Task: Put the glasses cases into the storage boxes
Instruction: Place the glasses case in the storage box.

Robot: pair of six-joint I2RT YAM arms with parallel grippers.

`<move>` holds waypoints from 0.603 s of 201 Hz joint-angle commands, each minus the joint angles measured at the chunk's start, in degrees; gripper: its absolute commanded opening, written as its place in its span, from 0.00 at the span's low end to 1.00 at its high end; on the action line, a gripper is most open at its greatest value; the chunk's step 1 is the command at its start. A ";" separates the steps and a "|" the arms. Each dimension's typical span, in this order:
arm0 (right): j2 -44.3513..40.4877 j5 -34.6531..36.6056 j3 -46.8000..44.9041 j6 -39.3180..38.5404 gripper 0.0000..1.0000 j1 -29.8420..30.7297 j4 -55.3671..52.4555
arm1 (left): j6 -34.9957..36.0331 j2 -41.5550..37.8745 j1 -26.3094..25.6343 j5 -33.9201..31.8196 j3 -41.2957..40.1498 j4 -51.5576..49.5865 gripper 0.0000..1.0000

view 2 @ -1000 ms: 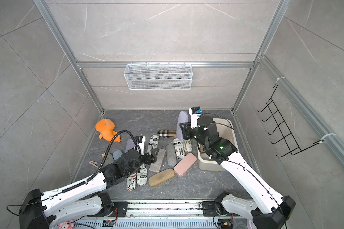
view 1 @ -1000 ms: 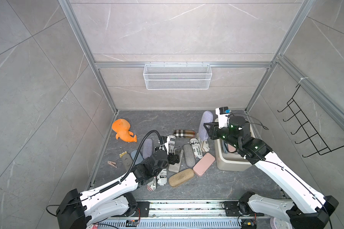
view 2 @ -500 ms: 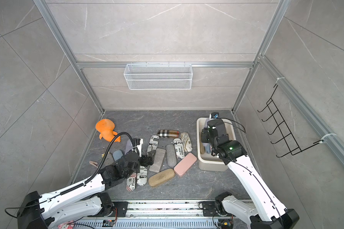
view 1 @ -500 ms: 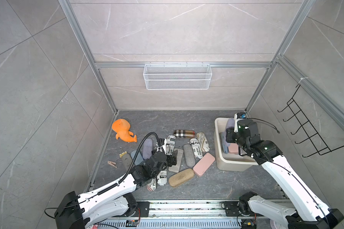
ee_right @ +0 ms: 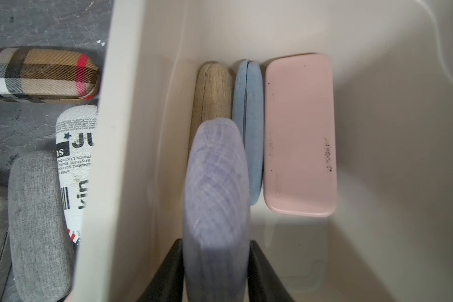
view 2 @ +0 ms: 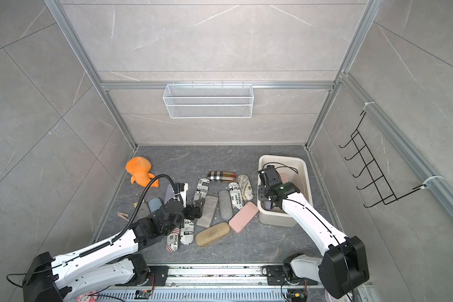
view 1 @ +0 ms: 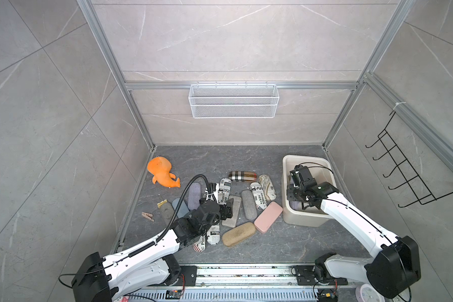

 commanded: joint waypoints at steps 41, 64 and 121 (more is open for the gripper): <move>1.35 -4.38 -3.09 2.68 0.43 -0.89 1.31 | -0.36 2.29 0.32 -0.45 2.76 -0.84 0.93; 1.66 -4.74 -2.56 3.02 0.56 -1.39 1.71 | -0.32 3.00 0.29 -0.39 3.43 -1.36 0.93; -0.28 -4.31 5.87 2.18 0.67 -1.41 -1.05 | -0.41 5.32 0.59 -4.85 7.54 -9.32 0.93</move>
